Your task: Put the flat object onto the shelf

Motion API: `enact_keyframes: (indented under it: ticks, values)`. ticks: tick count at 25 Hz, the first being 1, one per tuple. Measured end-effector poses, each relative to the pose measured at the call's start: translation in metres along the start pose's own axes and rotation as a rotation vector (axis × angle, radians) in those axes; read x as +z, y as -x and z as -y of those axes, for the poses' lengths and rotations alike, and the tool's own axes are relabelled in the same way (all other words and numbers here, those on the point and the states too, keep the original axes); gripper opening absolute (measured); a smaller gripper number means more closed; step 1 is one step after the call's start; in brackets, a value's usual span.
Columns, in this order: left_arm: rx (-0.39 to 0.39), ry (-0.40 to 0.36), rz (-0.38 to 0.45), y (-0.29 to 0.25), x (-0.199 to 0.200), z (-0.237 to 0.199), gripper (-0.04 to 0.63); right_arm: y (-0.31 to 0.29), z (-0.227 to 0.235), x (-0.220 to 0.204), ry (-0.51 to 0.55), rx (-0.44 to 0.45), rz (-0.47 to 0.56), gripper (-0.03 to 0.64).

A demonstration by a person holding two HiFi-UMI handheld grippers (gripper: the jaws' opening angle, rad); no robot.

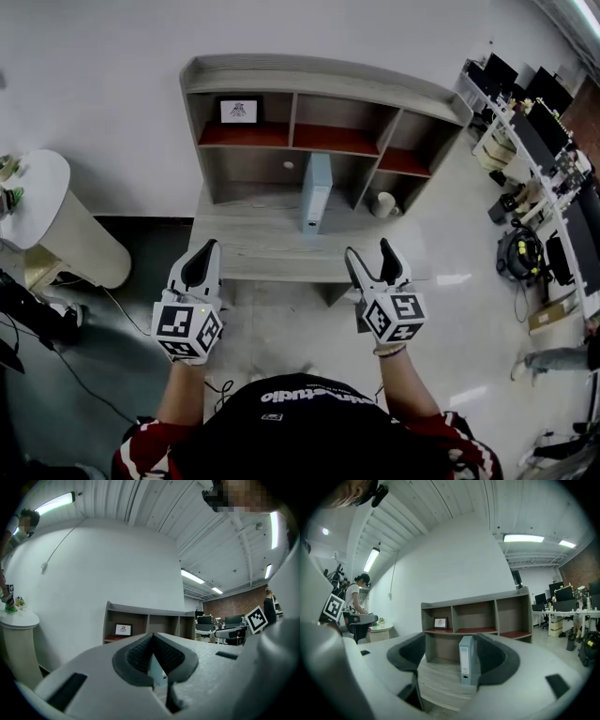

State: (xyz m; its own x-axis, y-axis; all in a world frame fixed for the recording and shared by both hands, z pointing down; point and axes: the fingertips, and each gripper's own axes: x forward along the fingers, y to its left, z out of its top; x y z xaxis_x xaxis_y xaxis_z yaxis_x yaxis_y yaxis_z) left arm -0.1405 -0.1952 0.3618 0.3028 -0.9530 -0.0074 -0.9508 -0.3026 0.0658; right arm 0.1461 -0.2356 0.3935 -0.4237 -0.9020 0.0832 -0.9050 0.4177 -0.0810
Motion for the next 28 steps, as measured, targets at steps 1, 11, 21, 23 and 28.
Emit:
enact_keyframes:
  ticks: [1, 11, 21, 23, 28]
  values:
    - [-0.001, -0.005, 0.003, -0.001, 0.002, 0.005, 0.006, 0.004, 0.005, 0.005, -0.002, -0.001, 0.011, 0.33]
    - [-0.004, -0.024, 0.017, -0.013, 0.013, 0.03, 0.006, 0.02, 0.015, 0.03, 0.004, 0.021, 0.068, 0.216]
    - [0.009, -0.014, 0.027, -0.008, 0.015, 0.028, 0.006, 0.021, 0.011, 0.034, -0.002, 0.039, 0.081, 0.137]
    - [0.011, -0.014, 0.026, -0.007, 0.015, 0.027, 0.006, 0.02, 0.01, 0.034, -0.013, 0.039, 0.081, 0.134]
    - [0.009, -0.018, 0.026, -0.005, 0.017, 0.025, 0.006, 0.021, 0.005, 0.038, -0.014, 0.032, 0.093, 0.102]
